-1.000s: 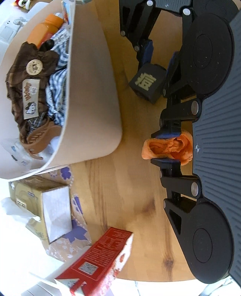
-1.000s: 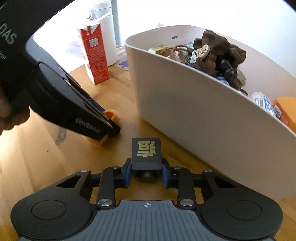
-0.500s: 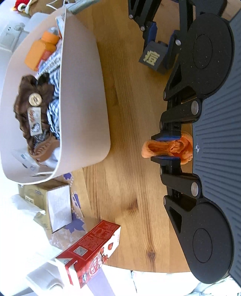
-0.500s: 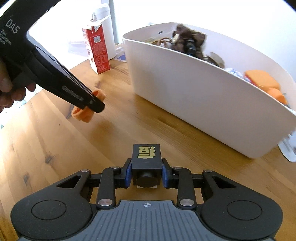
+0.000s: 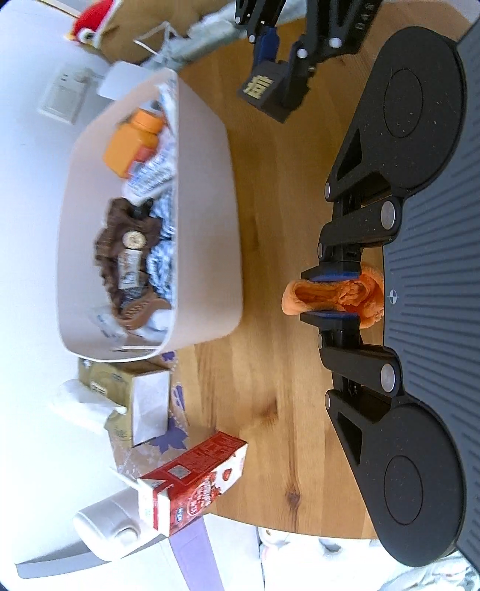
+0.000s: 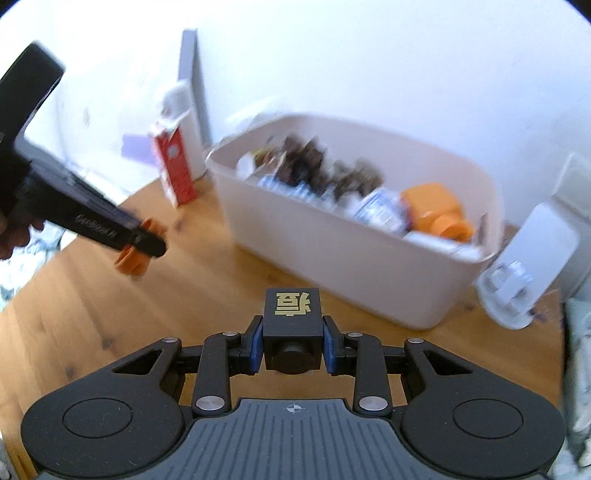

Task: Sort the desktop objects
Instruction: 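Carry the orange cloth and black cube up over the basket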

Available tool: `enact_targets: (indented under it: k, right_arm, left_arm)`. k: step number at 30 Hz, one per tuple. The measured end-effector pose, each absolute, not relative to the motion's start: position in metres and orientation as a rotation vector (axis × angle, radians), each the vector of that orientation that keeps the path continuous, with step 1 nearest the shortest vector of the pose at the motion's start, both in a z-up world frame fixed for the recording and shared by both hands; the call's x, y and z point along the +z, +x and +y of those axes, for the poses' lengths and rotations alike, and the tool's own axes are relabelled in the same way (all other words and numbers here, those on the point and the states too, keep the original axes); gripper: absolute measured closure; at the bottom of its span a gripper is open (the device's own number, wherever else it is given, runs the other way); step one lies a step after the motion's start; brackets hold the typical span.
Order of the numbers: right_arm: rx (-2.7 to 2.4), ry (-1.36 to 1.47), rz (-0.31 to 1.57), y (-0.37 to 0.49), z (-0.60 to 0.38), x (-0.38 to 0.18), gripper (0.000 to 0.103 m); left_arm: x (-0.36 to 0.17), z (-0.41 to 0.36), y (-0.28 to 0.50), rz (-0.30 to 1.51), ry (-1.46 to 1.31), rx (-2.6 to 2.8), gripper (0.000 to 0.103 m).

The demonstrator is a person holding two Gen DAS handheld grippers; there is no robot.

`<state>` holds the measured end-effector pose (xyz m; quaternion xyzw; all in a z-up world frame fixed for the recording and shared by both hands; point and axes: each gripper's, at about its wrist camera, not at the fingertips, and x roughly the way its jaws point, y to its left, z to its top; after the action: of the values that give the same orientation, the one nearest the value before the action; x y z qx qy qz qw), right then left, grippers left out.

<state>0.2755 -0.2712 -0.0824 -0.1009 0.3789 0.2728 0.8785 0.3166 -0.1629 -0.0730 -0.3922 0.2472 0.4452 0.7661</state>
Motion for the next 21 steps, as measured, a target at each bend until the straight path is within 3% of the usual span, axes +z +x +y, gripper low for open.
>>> enact_targets:
  k: [21]
  right_arm:
    - [0.417,-0.149,0.55,0.364,-0.288,-0.005,0.074]
  left_arm:
    - [0.038,-0.092,0.305,0.328,-0.632,1.039,0.088]
